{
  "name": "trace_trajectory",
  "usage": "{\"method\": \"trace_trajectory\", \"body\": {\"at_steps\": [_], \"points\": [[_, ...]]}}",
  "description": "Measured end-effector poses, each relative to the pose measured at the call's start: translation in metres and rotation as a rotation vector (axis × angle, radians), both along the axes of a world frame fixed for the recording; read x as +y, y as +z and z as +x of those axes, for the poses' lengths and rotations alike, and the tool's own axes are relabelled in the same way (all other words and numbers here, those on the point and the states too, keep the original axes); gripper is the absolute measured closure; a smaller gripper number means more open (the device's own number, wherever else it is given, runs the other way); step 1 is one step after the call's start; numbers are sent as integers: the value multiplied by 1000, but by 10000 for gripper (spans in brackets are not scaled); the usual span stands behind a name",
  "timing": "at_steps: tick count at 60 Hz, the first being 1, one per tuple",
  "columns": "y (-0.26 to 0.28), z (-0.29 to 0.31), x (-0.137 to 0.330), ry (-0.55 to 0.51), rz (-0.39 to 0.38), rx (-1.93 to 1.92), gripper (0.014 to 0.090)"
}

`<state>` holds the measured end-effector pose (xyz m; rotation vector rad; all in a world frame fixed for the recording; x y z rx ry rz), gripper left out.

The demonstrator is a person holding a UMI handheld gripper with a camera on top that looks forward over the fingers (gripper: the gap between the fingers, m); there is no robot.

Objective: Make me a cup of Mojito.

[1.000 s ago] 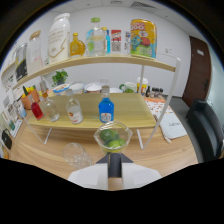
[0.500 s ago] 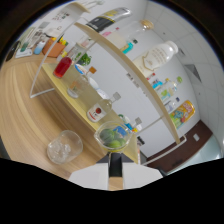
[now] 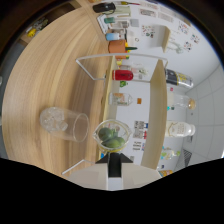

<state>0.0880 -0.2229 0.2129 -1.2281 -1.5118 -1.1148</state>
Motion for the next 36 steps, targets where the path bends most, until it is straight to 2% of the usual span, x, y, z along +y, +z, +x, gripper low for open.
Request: {"method": "trace_trajectory", "body": {"at_steps": [10,21,28,36], "points": [[-8,-5,0,29,-2,-10,896],[22,-4,0,1,41,151,893],[64,12,2,-83,67,451,893],[101,53,-9,-226,57,926,892]]}}
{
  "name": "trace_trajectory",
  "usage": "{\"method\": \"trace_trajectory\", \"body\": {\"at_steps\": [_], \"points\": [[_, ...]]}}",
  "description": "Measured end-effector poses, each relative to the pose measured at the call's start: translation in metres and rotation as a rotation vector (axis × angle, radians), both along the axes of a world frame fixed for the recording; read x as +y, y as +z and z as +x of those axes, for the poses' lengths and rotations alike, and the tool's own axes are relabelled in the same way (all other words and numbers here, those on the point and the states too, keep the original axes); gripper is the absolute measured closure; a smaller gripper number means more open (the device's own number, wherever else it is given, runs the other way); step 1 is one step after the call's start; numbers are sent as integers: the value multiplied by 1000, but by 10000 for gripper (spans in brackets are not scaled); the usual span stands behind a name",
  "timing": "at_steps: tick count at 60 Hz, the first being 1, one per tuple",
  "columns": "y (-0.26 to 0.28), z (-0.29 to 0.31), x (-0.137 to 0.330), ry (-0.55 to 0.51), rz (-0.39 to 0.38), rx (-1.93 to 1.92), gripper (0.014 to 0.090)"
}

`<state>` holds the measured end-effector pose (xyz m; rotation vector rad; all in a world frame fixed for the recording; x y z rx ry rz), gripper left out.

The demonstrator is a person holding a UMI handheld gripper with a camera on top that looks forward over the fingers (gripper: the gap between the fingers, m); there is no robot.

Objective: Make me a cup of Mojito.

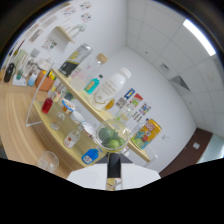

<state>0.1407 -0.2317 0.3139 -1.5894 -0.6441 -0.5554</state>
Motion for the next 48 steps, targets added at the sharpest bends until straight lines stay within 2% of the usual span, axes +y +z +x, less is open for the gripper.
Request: {"method": "trace_trajectory", "body": {"at_steps": [4,9,20,28,35,48], "points": [[-2,25,-4,-52,-33,219,892],[-32,56,-8,-102,-116,438,893],[-151,105,-14,-223,-367,671,893],[-227,124,-23,-295,-517,710,893],[-268,133,-30,-331,-606,722,895],[-306,136,-36,-335,-672,702,892]]}}
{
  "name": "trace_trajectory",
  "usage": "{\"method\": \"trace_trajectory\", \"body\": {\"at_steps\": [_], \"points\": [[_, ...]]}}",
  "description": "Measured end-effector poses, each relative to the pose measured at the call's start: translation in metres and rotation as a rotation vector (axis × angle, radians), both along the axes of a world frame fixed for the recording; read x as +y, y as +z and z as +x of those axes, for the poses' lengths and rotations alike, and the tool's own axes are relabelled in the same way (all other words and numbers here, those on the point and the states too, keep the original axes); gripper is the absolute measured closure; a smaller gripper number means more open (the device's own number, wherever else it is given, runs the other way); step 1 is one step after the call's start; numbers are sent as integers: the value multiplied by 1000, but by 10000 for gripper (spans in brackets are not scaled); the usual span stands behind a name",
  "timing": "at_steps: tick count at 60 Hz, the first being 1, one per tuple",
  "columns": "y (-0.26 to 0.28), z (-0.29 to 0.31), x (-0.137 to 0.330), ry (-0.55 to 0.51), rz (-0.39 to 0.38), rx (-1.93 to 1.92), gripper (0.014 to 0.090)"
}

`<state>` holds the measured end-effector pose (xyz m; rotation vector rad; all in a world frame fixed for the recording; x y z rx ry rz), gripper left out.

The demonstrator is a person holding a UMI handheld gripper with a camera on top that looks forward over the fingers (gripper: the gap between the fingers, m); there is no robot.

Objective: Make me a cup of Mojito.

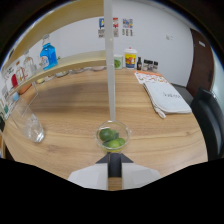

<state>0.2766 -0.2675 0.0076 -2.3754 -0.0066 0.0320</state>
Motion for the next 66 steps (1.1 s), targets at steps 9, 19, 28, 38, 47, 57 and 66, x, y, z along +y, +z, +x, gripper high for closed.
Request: {"method": "trace_trajectory", "body": {"at_steps": [9,19,28,38,47,57,66], "points": [[-2,1,0,25,10,-26,873],[1,8,-2,12,5,-60,485],[36,13,-8,-34,71,-88,185],[111,-24,-16,-47,217,-63,189],[161,-87,-28,-30,320,-20,190],[163,-163,-46,-5,326,22,185],[136,-213,-60,12,283,49,183]]}}
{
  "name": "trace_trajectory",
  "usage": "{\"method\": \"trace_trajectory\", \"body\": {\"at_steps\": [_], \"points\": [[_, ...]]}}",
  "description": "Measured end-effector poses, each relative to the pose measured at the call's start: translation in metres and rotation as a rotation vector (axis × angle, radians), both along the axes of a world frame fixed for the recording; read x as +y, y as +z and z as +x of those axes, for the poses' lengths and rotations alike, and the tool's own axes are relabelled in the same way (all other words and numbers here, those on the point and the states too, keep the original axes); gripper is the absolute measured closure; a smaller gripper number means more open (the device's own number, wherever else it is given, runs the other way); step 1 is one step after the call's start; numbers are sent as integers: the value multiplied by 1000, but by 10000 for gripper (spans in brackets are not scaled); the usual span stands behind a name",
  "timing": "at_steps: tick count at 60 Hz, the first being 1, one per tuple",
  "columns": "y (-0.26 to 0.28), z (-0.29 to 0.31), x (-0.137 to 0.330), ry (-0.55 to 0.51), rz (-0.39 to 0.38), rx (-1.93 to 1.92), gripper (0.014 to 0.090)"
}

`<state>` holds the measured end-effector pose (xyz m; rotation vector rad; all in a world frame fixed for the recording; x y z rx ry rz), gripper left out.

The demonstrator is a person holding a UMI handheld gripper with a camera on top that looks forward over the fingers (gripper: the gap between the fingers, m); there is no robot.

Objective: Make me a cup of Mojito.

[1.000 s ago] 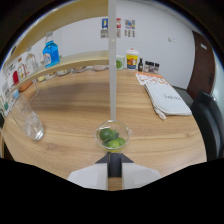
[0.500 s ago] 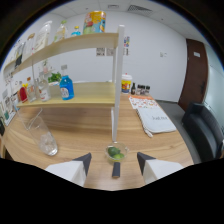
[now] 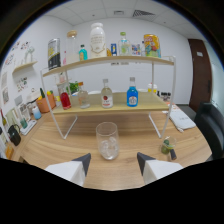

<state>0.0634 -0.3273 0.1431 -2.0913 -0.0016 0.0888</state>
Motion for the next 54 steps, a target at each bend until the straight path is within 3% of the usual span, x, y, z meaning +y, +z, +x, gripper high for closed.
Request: {"method": "trace_trajectory", "body": {"at_steps": [5,12,29,37,43,54], "points": [[-8,-19,-2,10,-23,10,182],[12,-33,18,0,11,24,181],[79,-33,124,-30,141,-4,193],[75,-29,171,-44,127,-30,207],[62,-26,195,-53,88,-41,302],[41,-22,216,-73,37,-48,585]]}}
